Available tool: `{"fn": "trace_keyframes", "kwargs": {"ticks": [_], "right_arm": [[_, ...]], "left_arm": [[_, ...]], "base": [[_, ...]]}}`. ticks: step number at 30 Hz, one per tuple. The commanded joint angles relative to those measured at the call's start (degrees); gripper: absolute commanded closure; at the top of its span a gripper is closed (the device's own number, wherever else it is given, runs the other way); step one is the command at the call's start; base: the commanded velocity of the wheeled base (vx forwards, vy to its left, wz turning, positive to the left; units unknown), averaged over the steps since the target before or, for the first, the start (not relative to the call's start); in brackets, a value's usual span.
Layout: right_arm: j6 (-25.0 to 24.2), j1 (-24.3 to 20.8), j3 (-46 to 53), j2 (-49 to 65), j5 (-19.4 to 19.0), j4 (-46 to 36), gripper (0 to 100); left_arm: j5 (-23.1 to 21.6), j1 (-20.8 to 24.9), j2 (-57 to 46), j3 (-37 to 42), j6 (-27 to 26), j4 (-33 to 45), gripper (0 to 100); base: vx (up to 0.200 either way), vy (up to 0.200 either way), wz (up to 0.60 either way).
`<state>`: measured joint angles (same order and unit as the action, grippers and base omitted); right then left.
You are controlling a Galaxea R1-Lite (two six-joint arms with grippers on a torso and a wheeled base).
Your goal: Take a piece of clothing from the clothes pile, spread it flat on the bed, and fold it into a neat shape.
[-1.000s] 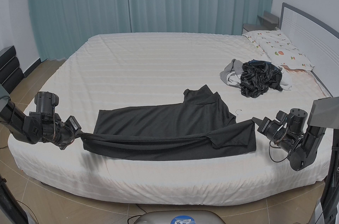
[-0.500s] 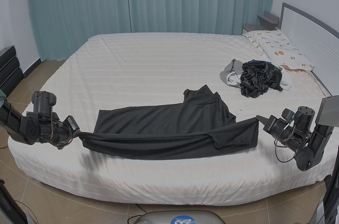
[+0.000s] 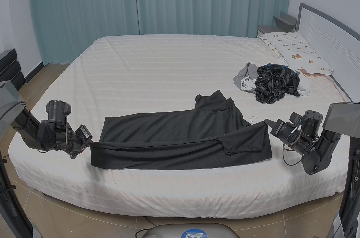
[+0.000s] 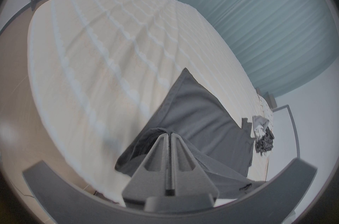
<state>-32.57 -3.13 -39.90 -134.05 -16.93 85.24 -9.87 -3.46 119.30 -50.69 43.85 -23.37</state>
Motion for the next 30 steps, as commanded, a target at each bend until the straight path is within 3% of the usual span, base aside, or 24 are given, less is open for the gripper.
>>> {"fn": "trace_keyframes", "kwargs": {"ticks": [1,11,20,21,22,23,30], "right_arm": [[0.1,-0.3,-7.6,-8.4,0.4,-2.5,100],[0.1,0.1,-10.4,-13.2,1.5,-2.4,100],[0.2,-0.5,-13.6,-15.7,4.5,-2.0,100],[0.2,-0.6,-13.9,-16.3,4.6,-1.8,0],[0.1,-0.6,-13.9,-16.4,4.6,-1.4,0],[0.1,-0.6,-13.9,-16.6,4.6,-0.6,0],[-1.9,1.0,-11.5,-13.9,4.5,3.4,0]], "left_arm": [[2.7,0.1,10.1,-5.4,2.4,-3.6,100],[7.6,1.8,17.3,-7.2,2.6,-13.5,100],[8.1,2.3,17.6,-7.1,2.6,-14.3,100],[8.1,2.4,17.6,-7.2,3.1,-14.4,100],[8.1,2.5,17.6,-7.3,3.8,-14.4,100],[8.1,2.6,17.6,-7.3,4.5,-14.5,0],[7.7,2.1,17.0,-6.4,6.6,-15.1,0]], "base": [[0.0,0.0,0.0],[0.0,0.0,0.0],[0.0,0.0,0.0],[0.0,0.0,0.0],[0.0,0.0,0.0],[0.0,0.0,0.0],[0.0,0.0,0.0]]}}
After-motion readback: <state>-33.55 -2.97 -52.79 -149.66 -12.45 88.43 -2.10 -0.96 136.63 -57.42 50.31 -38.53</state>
